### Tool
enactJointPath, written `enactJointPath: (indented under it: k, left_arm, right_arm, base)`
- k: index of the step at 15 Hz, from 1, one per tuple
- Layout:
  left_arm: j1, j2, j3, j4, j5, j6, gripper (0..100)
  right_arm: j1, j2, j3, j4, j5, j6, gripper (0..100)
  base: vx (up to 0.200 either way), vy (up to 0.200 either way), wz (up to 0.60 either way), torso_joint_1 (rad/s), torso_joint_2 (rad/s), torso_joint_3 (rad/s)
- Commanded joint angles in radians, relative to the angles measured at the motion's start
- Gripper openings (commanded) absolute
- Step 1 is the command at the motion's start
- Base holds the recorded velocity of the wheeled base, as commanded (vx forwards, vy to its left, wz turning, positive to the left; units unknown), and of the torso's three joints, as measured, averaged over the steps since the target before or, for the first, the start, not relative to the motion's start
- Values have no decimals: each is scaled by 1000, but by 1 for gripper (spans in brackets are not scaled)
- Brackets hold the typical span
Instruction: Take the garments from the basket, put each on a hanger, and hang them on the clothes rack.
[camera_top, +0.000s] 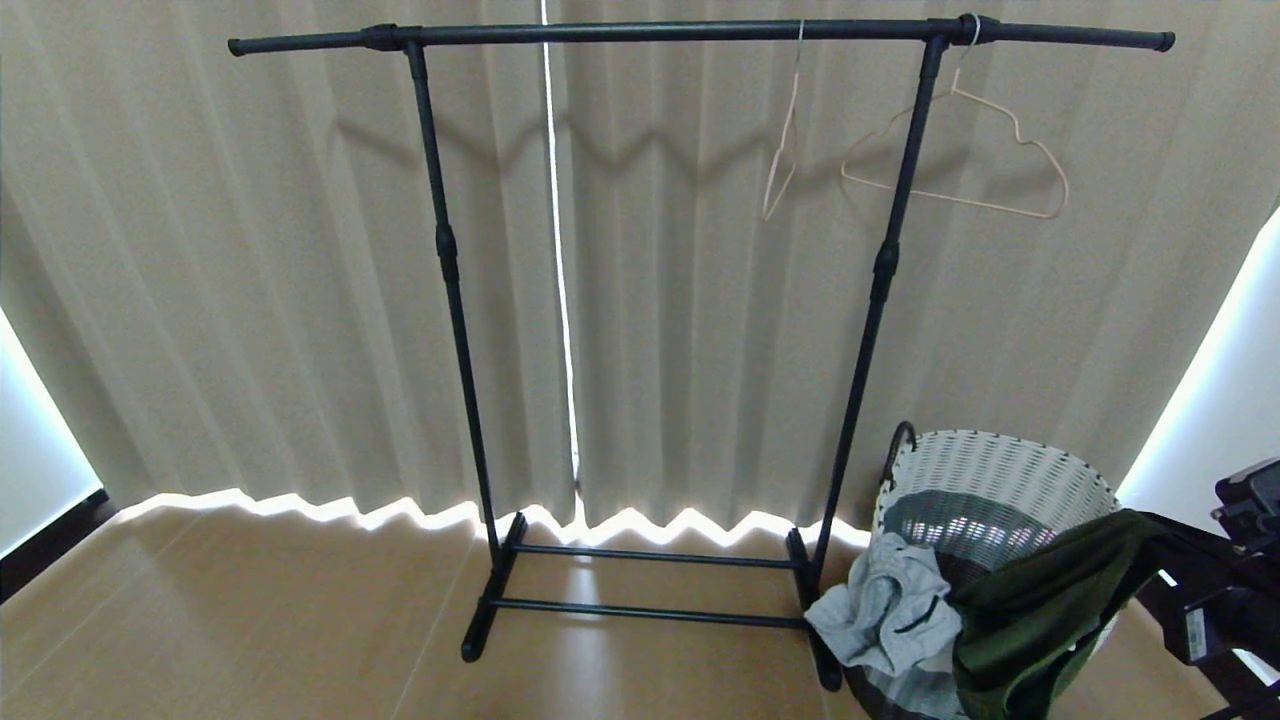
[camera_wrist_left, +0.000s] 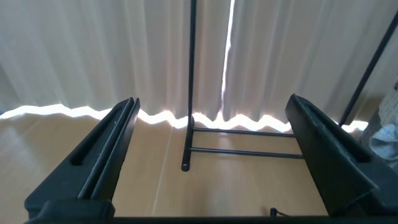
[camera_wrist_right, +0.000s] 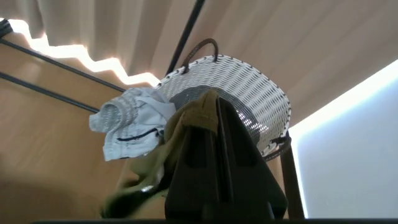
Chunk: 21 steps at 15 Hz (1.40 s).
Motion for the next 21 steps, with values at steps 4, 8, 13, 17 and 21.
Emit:
enactJointPath:
  k: [4,8,13,17,21]
  left_arm:
    - [0,0,0,-2,-6,64,100]
    - [0,0,-9,-14,-147,84,100]
    - [-6,203,-242,-6,-302,81,100]
    - [-66,597,-437,-29,-377,72,100]
    - [-208,869,-574,-121,-371,66,100]
  right_arm:
    - [20,-4,-10,59,10,-6,0]
    - [137,-61,-183,303,23,5,0]
    - [427,-91,-473,660,33,276,0]
    - [484,-55,-554,662,168,298,0]
    - [508,-44,-599,656,188,299,0]
  base:
    - [0,0,0,0,0,0]
    - [0,0,0,0,0,0]
    - [0,0,0,0,0,0]
    - [0,0,0,0,0,0]
    - [0,0,0,0,0,0]
